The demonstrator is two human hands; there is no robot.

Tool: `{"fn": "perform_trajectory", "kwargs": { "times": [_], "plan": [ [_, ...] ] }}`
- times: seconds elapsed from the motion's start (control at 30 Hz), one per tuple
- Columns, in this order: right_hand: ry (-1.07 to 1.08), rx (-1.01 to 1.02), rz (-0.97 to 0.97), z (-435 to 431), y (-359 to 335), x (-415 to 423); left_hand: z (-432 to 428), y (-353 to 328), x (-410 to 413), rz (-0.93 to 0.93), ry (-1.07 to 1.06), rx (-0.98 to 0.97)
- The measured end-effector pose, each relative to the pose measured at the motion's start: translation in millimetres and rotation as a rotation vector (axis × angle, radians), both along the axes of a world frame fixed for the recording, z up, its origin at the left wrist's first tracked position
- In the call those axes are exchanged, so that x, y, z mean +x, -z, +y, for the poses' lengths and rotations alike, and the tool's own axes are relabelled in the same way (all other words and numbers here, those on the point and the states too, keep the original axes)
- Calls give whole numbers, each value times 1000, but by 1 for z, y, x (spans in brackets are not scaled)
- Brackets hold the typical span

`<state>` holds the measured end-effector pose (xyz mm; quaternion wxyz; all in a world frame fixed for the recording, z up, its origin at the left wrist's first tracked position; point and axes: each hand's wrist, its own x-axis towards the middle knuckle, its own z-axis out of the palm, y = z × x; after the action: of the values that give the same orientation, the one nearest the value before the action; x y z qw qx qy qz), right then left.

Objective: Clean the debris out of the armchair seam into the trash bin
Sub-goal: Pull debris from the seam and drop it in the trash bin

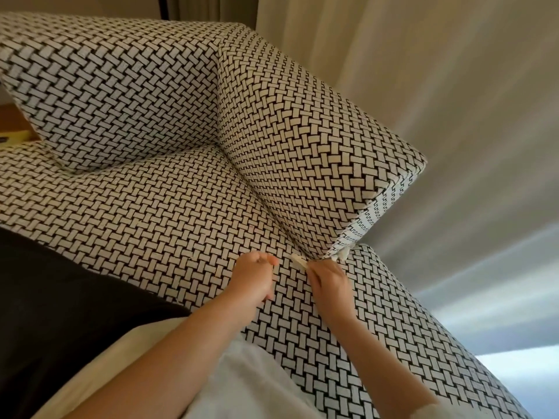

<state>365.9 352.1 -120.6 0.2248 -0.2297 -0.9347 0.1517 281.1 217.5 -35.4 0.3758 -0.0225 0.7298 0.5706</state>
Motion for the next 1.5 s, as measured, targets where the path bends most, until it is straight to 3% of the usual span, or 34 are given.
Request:
{"fn": "perform_trajectory", "kwargs": {
  "times": [0.1, 0.2, 0.37, 0.5, 0.6, 0.67, 0.77, 0.93, 1.07, 1.2, 1.5],
  "plan": [
    [16, -199, 112, -11, -13, -1, 9, -11, 5, 9, -41, 19],
    [56, -457, 123, -26, -33, 0, 9, -11, 9, 20, 66, -4],
    [-161, -636, 88, -56, -56, 1, -4, 4, 1, 135, 230, 10],
    [-172, -492, 40, -45, -50, 3, -13, 12, -7, 243, 273, -101],
    [157, -404, -79, -7, -40, 8, -14, 14, -8, 256, 311, -104],
    [367, -316, -296, 19, -31, 13, -14, 13, -7, 263, 350, -97],
    [507, -297, -515, 40, -26, 13, -14, 14, -8, 258, 375, -86],
    [447, -211, -675, 61, -19, -10, -16, 11, -8, 262, 364, -89],
    [383, -318, -802, 77, -15, -22, -18, 10, -12, 257, 336, -92],
    [321, -324, -775, 88, -17, -25, -16, 10, -11, 245, 339, -90],
    [315, -330, -444, 95, -8, -8, -16, 11, -16, 233, 333, -64]
  ]
}}
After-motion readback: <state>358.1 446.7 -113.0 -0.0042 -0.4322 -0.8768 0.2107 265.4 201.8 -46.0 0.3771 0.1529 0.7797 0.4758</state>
